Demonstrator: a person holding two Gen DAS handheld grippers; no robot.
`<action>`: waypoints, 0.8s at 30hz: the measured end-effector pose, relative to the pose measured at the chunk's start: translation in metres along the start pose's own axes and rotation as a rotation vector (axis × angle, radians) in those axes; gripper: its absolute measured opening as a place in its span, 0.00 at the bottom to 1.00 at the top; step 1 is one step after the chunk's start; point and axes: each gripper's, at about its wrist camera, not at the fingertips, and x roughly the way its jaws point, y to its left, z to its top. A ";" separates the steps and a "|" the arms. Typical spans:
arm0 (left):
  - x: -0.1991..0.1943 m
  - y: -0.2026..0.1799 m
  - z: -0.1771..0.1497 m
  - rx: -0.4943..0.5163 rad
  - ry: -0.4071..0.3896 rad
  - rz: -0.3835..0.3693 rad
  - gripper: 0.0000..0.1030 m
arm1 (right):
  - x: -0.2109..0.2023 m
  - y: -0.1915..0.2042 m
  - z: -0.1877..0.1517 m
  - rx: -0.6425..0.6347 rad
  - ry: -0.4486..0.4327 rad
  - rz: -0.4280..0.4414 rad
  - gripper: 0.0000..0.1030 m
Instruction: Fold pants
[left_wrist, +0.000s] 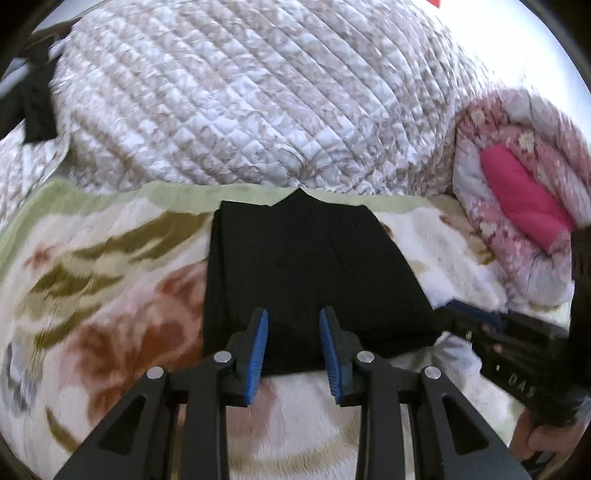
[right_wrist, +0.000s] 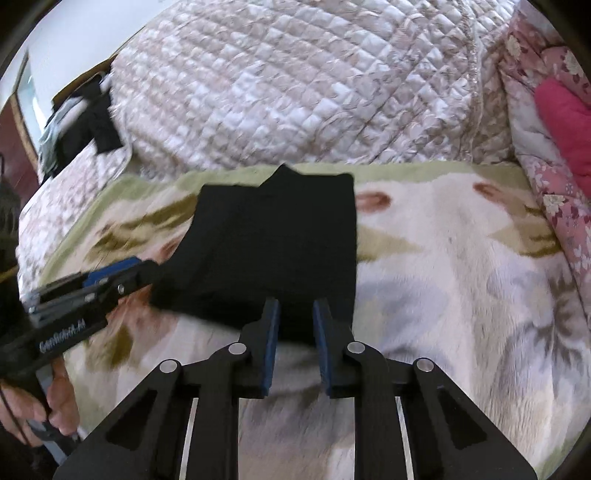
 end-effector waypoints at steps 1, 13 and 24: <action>0.011 0.000 -0.003 0.013 0.028 0.015 0.31 | 0.009 0.001 0.000 -0.012 0.024 0.002 0.19; 0.010 -0.002 -0.012 0.009 0.067 0.046 0.33 | 0.009 0.016 -0.016 -0.053 0.071 0.013 0.24; -0.005 -0.003 -0.063 -0.026 0.151 0.050 0.34 | 0.001 0.022 -0.054 -0.073 0.148 0.022 0.46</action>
